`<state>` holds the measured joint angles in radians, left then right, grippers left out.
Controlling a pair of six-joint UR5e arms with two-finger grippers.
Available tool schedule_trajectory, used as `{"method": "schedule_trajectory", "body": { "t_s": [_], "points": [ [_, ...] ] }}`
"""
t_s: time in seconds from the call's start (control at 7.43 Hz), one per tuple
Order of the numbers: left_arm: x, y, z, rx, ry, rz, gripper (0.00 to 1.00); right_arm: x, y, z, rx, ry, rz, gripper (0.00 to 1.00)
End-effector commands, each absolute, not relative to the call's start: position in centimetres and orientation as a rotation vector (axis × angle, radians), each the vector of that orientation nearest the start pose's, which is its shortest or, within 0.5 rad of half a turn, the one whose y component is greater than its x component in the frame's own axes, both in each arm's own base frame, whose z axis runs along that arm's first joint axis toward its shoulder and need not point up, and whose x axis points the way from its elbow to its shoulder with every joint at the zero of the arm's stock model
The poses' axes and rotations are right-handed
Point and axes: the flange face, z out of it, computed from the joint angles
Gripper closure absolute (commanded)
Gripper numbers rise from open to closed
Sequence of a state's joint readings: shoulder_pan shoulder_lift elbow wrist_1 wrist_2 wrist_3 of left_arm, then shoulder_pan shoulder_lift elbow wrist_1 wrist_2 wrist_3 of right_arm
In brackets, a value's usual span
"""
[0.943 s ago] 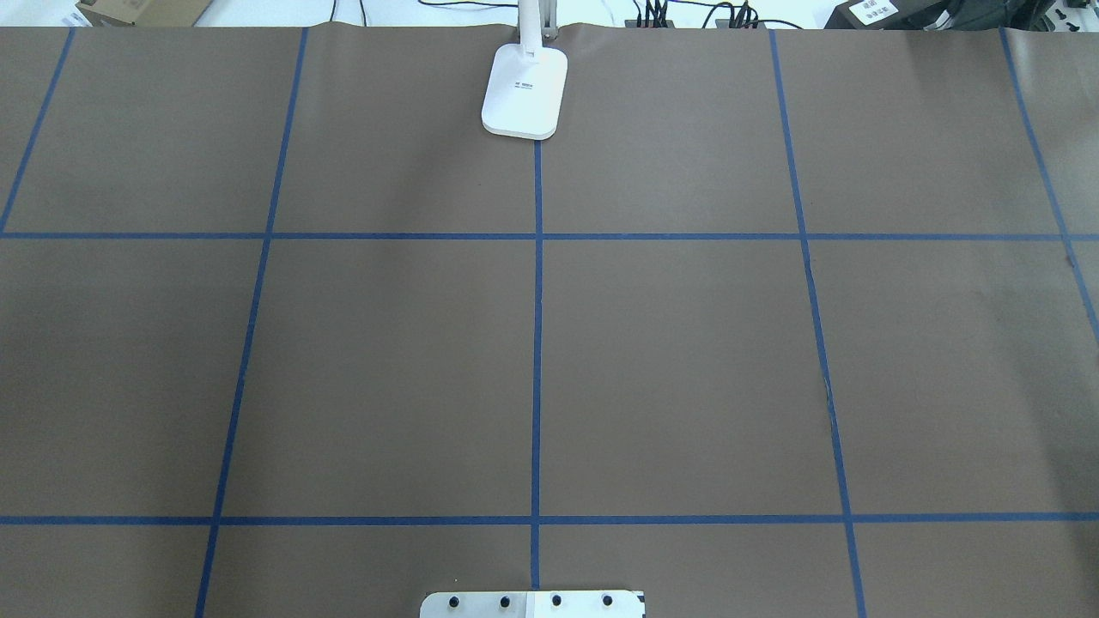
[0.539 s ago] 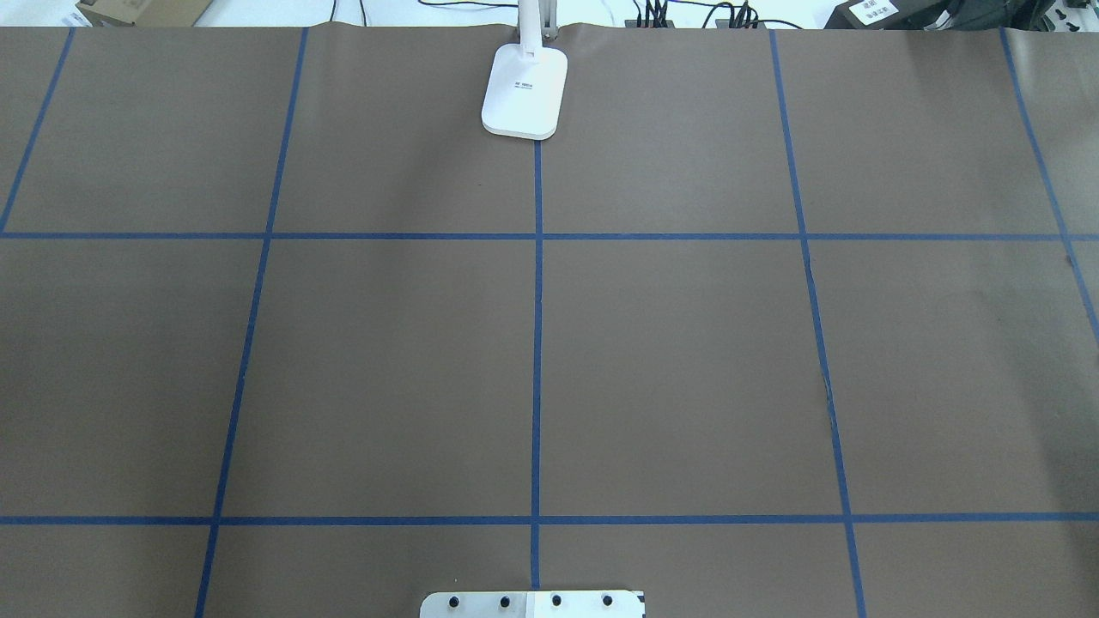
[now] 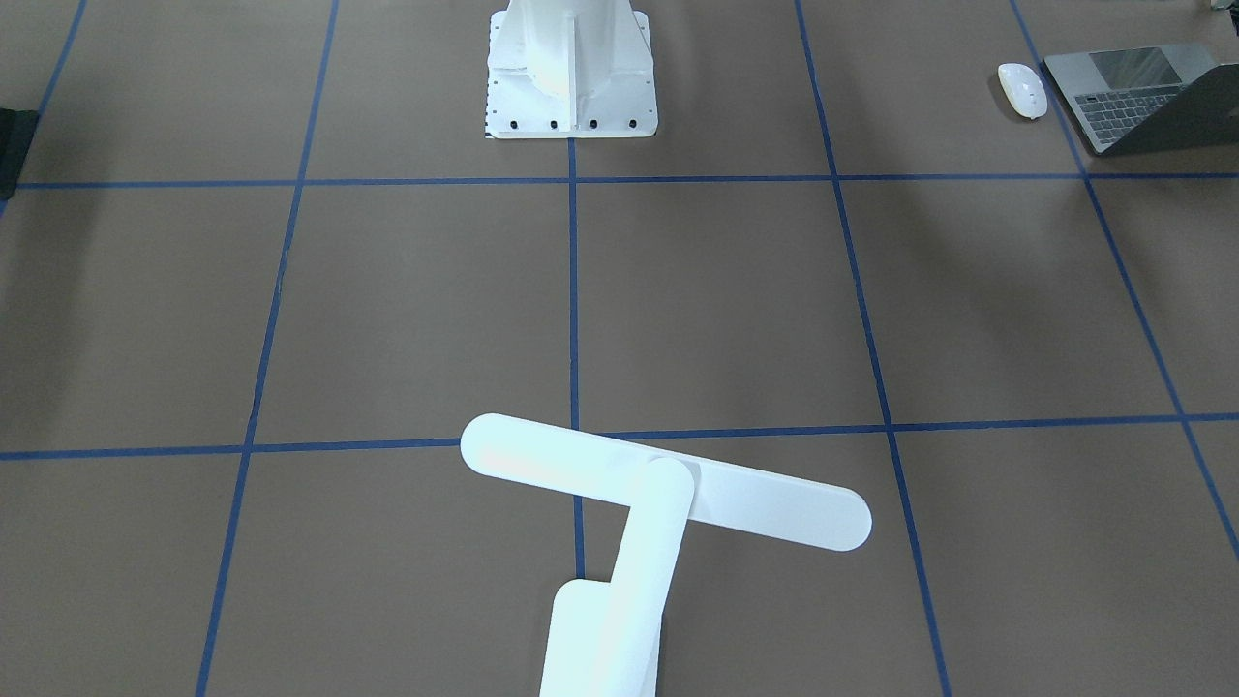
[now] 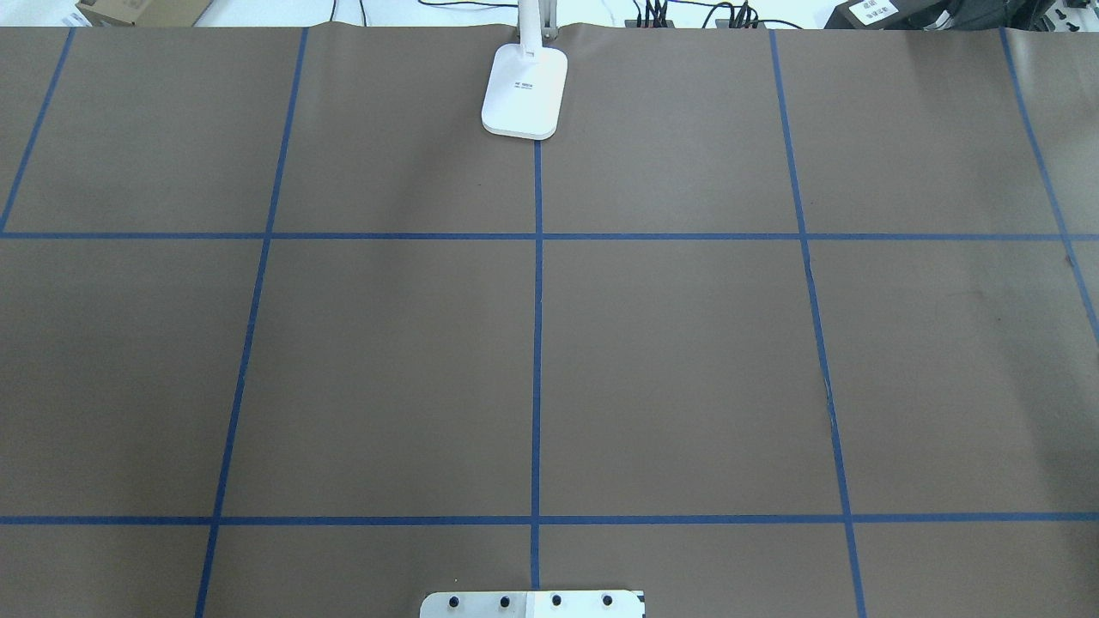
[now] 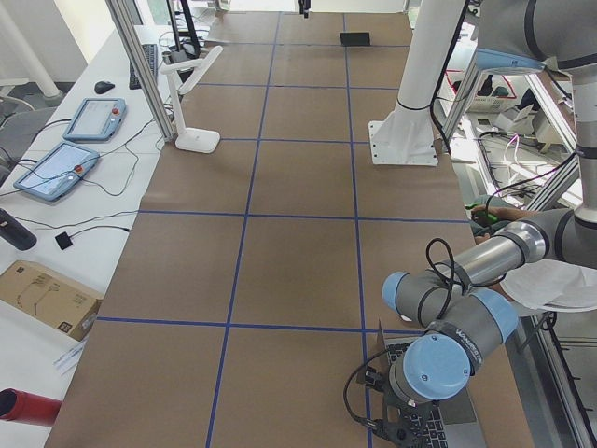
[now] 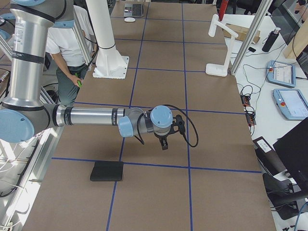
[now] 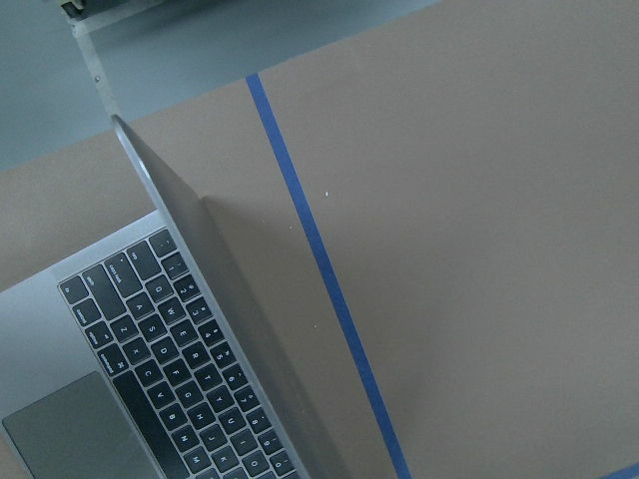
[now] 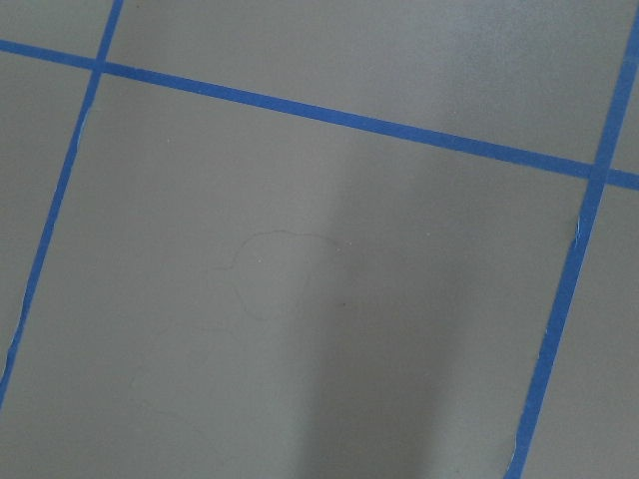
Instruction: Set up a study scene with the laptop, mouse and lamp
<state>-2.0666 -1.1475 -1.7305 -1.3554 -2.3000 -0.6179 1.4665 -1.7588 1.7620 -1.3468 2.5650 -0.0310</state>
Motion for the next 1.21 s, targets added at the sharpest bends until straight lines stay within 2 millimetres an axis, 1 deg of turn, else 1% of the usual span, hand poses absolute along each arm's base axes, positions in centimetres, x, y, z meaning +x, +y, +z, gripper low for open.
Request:
{"method": "schedule_trajectory", "body": {
  "t_s": [0.0, 0.13, 0.27, 0.4, 0.54, 0.81, 0.94, 1.08],
  "points": [
    [-17.8, -18.9, 76.7, -0.561, 0.728, -1.253, 0.02, 0.6, -42.5, 60.9, 0.172, -0.999, -0.236, 0.02],
    [-17.0, -17.4, 77.6, -0.594, 0.724, -1.261, 0.03, 0.5, -42.5, 60.9, 0.172, -1.0, -0.236, 0.02],
    [-16.9, -17.2, 77.7, -0.607, 0.718, -1.283, 0.05, 0.5, -42.6, 60.8, 0.174, -1.002, -0.236, 0.02],
    [-16.8, -17.0, 77.7, -0.618, 0.714, -1.301, 0.12, 0.5, -42.5, 60.9, 0.171, -1.005, -0.235, 0.02],
    [-16.8, -17.0, 77.8, -0.627, 0.71, -1.315, 0.49, 0.5, -42.5, 60.9, 0.171, -1.005, -0.235, 0.02],
    [-16.8, -17.1, 77.7, -0.626, 0.709, -1.315, 0.92, 0.5, -42.5, 61.2, 0.165, -1.005, -0.232, 0.02],
    [-17.2, -17.7, 77.4, -0.615, 0.711, -1.313, 1.0, 0.5, -42.5, 61.3, 0.163, -1.006, -0.232, 0.02],
    [-17.6, -18.6, 76.9, -0.604, 0.719, -1.31, 1.0, 0.5, -42.5, 61.3, 0.16, -1.009, -0.23, 0.02]
  ]
}}
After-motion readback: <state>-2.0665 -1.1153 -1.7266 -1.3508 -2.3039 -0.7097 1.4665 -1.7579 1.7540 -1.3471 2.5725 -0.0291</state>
